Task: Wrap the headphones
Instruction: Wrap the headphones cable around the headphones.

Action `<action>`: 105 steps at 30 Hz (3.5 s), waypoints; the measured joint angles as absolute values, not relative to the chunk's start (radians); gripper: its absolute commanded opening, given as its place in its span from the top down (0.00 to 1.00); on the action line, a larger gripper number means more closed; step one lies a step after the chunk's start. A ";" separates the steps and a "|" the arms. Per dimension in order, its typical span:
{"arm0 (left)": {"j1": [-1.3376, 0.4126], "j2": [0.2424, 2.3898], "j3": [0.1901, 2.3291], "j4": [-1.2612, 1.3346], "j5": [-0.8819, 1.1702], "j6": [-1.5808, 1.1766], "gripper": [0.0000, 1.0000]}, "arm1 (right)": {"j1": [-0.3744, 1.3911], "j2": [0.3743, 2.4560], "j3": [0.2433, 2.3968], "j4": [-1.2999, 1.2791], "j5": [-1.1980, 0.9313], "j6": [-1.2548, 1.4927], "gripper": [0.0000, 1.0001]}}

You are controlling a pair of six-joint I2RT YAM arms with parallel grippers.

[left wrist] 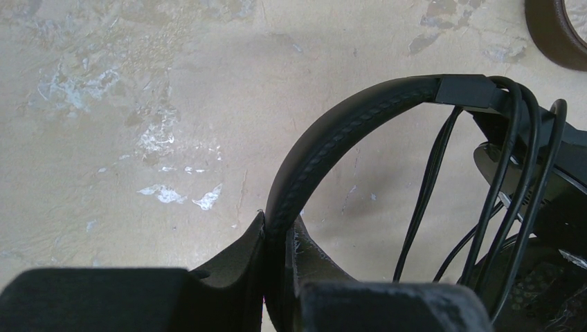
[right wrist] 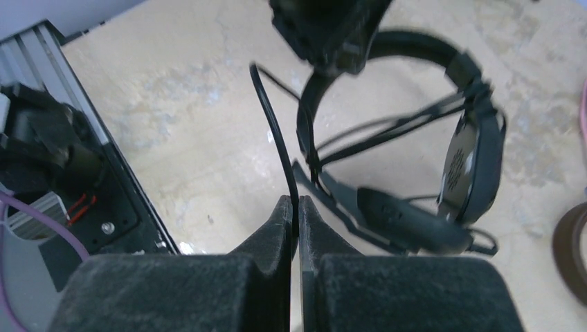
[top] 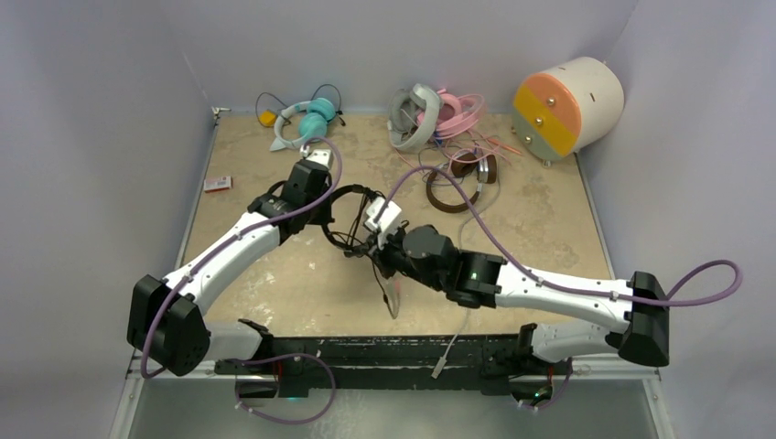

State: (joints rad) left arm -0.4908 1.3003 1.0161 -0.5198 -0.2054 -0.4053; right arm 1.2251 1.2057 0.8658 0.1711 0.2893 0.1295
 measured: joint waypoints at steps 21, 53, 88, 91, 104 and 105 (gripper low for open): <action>-0.518 1.332 0.999 -0.514 -0.222 -0.426 1.00 | 0.801 1.367 1.517 -0.514 0.066 0.118 1.00; -0.613 1.152 1.114 -0.673 -0.030 -0.463 1.00 | 0.429 1.672 1.184 -0.127 -0.595 0.311 0.83; -0.594 1.332 1.660 -0.953 -0.064 -0.786 1.00 | 0.501 1.631 0.648 0.881 -0.506 0.513 0.55; -0.569 1.336 1.682 -0.968 -0.078 -0.804 1.00 | 0.516 1.650 0.646 0.899 -0.490 0.517 0.54; -0.432 1.394 1.692 -0.966 -0.056 -0.881 1.00 | 0.672 1.665 0.613 0.958 -0.438 0.524 1.00; -0.429 1.403 1.692 -0.965 -0.056 -0.888 1.00 | 0.687 1.665 0.612 0.959 -0.436 0.527 1.00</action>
